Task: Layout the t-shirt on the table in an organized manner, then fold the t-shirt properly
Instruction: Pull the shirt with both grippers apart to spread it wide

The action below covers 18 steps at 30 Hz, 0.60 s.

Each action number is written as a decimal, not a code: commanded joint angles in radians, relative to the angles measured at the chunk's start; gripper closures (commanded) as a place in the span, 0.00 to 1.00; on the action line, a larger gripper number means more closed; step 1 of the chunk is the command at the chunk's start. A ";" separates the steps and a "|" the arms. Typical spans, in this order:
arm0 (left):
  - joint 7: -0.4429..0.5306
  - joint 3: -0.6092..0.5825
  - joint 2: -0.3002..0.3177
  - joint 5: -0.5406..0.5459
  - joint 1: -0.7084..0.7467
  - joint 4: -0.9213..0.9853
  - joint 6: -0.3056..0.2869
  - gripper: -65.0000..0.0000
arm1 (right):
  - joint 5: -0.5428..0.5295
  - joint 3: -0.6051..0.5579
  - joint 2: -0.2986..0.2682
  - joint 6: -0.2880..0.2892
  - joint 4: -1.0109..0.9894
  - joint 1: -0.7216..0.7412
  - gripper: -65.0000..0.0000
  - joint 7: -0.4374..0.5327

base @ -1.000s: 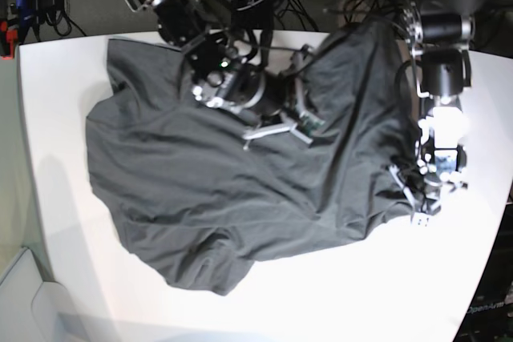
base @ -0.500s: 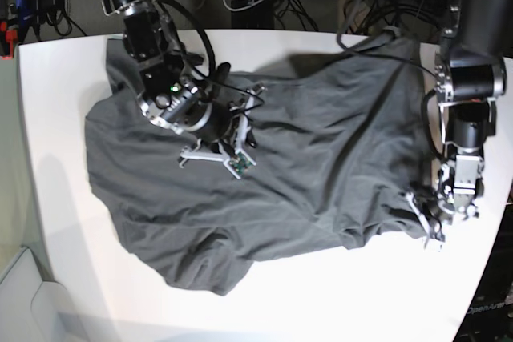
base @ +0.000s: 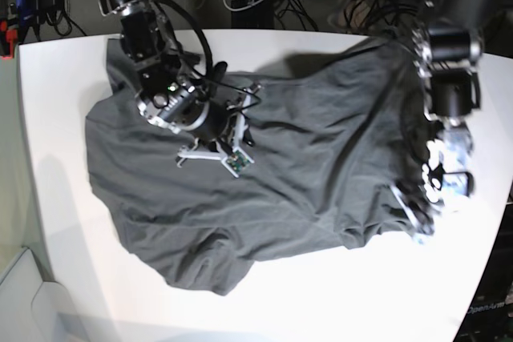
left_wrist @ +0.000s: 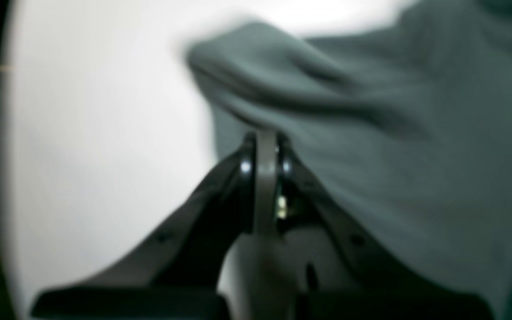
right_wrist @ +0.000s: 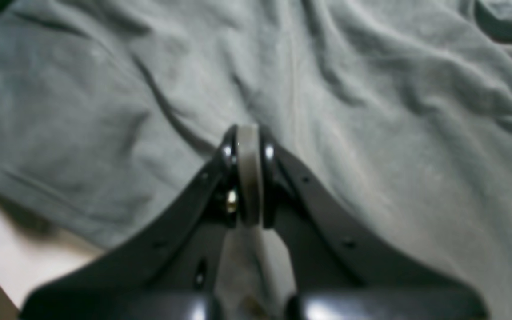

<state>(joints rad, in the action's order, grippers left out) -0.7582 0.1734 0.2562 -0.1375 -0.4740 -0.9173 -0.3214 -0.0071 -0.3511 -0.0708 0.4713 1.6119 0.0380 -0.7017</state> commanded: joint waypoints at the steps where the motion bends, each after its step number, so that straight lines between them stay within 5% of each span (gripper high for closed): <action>1: 0.015 0.002 -0.005 -0.003 0.007 -0.023 0.006 0.99 | -0.009 0.004 -0.002 0.001 0.017 0.017 1.00 0.020; 10: 0.125 0.002 -0.057 -0.006 0.030 0.065 0.015 0.99 | -0.009 0.004 -0.025 0.001 0.017 0.020 1.00 0.020; 18: 0.363 0.002 0.079 -0.006 -0.111 0.399 0.015 0.99 | -0.008 0.010 -0.063 0.001 0.015 0.030 1.00 0.021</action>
<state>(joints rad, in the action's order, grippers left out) -0.3473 0.1749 0.3210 -0.1162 -0.5724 -0.5171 -0.3191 -0.0067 -0.3458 -0.1356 0.4732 1.6108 0.0425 -0.7052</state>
